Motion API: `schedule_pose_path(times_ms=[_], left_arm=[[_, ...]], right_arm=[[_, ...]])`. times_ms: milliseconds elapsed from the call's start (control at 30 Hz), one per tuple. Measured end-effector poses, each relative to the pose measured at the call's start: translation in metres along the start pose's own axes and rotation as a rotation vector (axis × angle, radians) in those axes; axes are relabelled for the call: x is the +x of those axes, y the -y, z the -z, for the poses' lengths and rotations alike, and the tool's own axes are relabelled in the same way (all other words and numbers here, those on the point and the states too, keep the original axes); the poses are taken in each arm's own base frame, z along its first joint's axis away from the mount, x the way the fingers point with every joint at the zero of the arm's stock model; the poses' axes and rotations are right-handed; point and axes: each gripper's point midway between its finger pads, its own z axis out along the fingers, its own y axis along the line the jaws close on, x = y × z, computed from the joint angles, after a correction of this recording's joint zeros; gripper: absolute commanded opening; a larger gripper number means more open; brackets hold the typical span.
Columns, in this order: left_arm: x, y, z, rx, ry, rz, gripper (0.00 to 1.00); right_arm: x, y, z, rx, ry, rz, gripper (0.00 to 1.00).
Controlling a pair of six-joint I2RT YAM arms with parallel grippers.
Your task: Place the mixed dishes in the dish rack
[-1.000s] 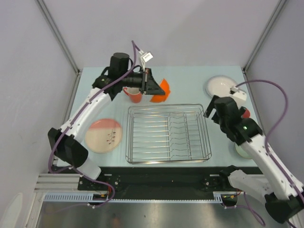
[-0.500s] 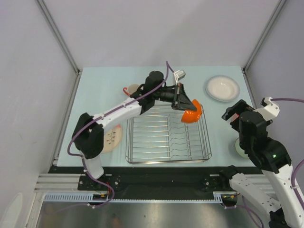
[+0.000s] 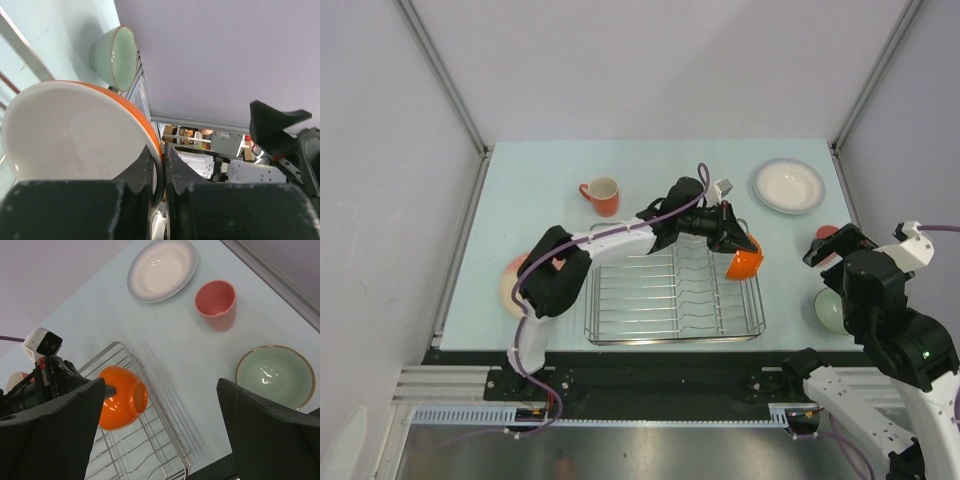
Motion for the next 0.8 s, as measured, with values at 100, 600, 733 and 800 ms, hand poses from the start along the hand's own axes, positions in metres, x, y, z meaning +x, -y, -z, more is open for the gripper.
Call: schedule_pose_path(times_ms=[100, 600, 733, 800], left_arm=[[-0.008, -0.011, -0.004, -0.012, 0.007, 0.02, 0.09], [-0.072, -0.052, 0.039, 0.038, 0.206, 0.081, 0.19], [-0.068, -0.051, 0.041, 0.066, 0.215, 0.087, 0.48], [-0.065, -0.052, 0.04, 0.066, 0.21, 0.095, 0.5]], right_arm=[[-0.003, 0.003, 0.005, -0.001, 0.004, -0.013, 1.0], [0.01, 0.0, -0.001, 0.019, -0.056, 0.013, 1.0], [0.016, -0.008, -0.007, 0.019, -0.085, 0.028, 1.0], [0.017, -0.01, -0.008, 0.014, -0.091, 0.029, 1.0]])
